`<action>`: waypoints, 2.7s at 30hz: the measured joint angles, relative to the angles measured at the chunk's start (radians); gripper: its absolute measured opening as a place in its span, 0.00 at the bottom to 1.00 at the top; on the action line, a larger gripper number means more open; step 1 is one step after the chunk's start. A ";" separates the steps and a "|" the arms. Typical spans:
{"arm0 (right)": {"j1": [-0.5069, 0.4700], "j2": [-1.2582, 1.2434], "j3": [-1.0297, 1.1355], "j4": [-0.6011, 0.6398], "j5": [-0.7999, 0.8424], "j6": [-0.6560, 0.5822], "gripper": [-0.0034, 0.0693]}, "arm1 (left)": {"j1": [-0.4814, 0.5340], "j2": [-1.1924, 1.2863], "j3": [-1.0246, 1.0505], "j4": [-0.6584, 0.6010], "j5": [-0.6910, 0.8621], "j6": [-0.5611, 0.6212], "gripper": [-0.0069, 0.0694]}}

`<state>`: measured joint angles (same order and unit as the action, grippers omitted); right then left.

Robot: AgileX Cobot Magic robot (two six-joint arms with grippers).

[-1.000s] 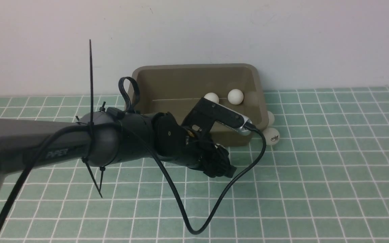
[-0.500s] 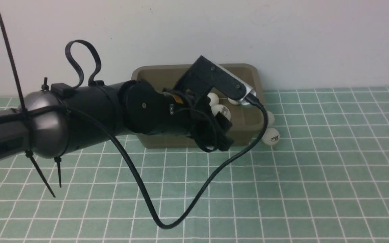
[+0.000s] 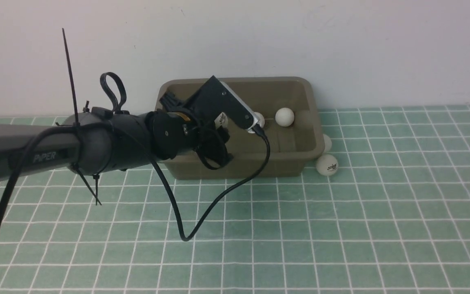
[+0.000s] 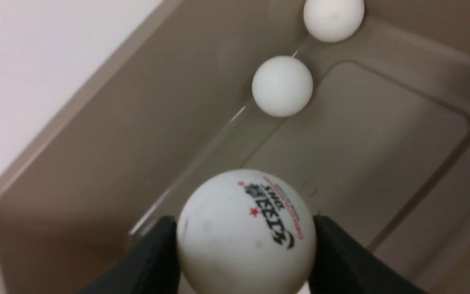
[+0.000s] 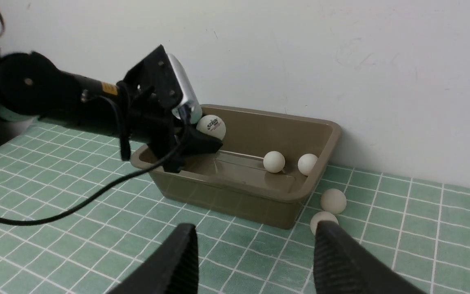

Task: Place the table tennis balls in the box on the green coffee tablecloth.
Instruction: 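Drop the ball into the bin, then reach for and grasp a ping pong ball on the table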

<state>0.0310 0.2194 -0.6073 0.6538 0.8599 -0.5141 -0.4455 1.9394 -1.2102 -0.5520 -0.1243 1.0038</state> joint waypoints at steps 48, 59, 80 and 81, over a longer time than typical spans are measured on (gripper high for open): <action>0.000 0.689 -0.110 0.109 -0.118 -0.421 0.54 | -0.055 -0.841 -0.010 0.496 1.163 -0.823 0.61; 0.000 1.197 -0.416 0.152 0.005 -0.521 0.54 | -0.055 -0.903 -0.010 0.433 1.163 -0.826 0.61; 0.000 1.706 -0.665 0.286 -0.090 -0.846 0.72 | -0.055 -0.903 -0.010 0.429 1.163 -0.826 0.61; 0.000 1.722 -0.665 0.306 -0.098 -0.860 0.72 | -0.055 -0.903 -0.010 0.429 1.162 -0.826 0.61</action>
<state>0.0310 1.9416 -1.2723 0.9599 0.7619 -1.3740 -0.5003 1.0361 -1.2201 -0.1230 1.0378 0.1774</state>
